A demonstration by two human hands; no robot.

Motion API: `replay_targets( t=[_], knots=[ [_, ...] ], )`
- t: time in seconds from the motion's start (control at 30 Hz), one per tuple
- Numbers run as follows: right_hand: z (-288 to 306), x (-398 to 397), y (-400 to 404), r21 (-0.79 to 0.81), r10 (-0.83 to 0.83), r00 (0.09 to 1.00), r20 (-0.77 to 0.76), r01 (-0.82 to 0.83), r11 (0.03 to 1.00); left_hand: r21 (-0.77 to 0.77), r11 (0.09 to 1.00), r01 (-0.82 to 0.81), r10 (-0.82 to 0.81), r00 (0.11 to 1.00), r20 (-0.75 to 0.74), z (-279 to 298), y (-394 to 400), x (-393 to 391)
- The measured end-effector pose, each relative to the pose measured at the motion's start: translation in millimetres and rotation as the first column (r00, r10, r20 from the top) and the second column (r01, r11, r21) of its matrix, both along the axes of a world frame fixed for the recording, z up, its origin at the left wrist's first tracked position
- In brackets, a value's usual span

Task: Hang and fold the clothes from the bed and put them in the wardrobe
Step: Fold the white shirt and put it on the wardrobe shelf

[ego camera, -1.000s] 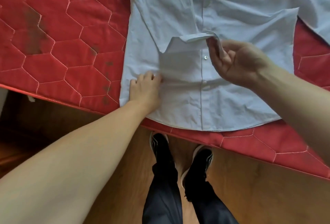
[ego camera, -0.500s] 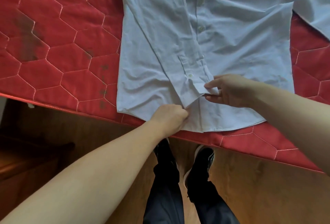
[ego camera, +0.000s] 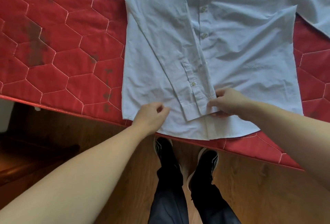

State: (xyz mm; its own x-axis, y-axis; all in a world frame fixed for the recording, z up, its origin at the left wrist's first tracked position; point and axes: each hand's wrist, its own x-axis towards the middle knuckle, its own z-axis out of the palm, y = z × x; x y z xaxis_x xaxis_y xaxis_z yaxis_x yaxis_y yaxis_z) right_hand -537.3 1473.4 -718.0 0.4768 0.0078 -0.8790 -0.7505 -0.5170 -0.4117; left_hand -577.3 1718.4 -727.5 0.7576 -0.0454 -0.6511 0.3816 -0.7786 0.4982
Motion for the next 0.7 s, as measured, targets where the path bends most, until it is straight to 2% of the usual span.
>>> replay_targets(
  t=[0.07,0.2,0.3,0.37,0.43,0.5,0.57,0.63,0.7],
  knots=[
    [1.5,0.1,-0.2,-0.025,0.112,0.991,-0.079,-0.114,0.993,0.001,1.000,-0.014,0.014,1.000,0.000,5.8,-7.4,11.0],
    [6.8,-1.1,-10.1,-0.030,0.263,0.945,-0.193,-0.274,0.961,0.052,0.990,0.133,-0.140,0.978,0.155,20.4,-43.3,34.8],
    [17.8,-2.0,-34.8,-0.027,0.277,0.944,-0.180,-0.286,0.958,0.047,0.963,0.266,-0.270,0.956,0.113,31.6,-73.2,52.9],
    [25.9,4.1,-64.9,-0.053,0.104,0.988,-0.113,-0.111,0.992,0.030,0.942,0.334,-0.336,0.940,0.055,43.6,-95.6,68.4],
    [30.7,12.9,-97.7,-0.066,-0.195,0.981,-0.012,0.194,0.979,0.033,0.896,0.443,-0.444,0.895,0.037,54.6,-117.8,83.4],
    [37.6,22.0,-139.2,-0.041,-0.494,0.867,0.059,0.497,0.867,0.047,0.845,0.533,-0.535,0.842,0.078,65.6,-151.5,100.9],
    [40.3,30.2,-179.9,0.002,-0.684,0.723,0.095,0.687,0.726,0.062,0.817,0.573,-0.576,0.806,0.135,74.1,-189.5,114.8],
    [39.7,36.3,-222.0,0.036,-0.778,0.617,0.117,0.780,0.625,0.083,0.801,0.593,-0.597,0.780,0.187,76.6,-233.2,127.5],
    [36.3,39.1,-264.4,0.040,-0.807,0.567,0.165,0.814,0.580,0.093,0.783,0.615,-0.619,0.755,0.216,73.1,-280.2,137.2]
  ],
)
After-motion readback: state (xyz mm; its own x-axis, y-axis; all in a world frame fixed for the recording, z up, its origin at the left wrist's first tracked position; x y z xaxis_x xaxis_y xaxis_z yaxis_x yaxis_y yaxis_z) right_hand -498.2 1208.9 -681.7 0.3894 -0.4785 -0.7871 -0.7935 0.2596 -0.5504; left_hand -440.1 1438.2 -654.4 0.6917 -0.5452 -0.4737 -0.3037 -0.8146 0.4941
